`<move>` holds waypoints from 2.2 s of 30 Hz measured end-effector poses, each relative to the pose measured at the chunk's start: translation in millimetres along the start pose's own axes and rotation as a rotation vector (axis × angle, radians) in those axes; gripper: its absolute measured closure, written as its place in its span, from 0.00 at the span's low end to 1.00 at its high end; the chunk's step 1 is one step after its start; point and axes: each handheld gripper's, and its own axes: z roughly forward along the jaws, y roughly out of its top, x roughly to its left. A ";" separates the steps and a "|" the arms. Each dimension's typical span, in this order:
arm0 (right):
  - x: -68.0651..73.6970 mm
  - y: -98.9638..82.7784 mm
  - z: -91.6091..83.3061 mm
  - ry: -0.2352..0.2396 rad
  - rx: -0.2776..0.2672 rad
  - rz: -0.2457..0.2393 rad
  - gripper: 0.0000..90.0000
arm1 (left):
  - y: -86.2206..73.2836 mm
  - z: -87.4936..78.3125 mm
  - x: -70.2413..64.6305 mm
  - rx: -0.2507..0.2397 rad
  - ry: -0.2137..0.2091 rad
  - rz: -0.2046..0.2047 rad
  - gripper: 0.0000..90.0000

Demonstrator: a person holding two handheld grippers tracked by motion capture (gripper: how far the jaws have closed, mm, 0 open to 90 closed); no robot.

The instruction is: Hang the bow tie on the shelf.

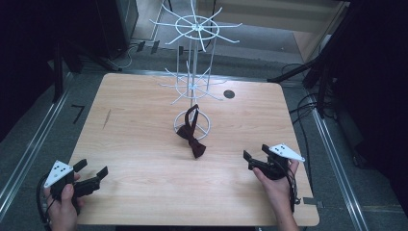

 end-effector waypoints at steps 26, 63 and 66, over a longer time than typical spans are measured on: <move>-44.9 -26.4 -44.0 -0.066 -0.002 0.034 0.15 | -0.3 -0.2 -1.3 -0.006 0.008 0.003 0.15; -103.6 -70.3 -106.8 -0.176 -0.007 0.135 0.15 | -0.6 -1.0 -2.2 -0.007 0.014 0.010 0.15; -108.8 -74.7 -113.4 -0.181 -0.012 0.162 0.15 | -0.6 -0.7 -2.2 -0.007 0.012 0.008 0.15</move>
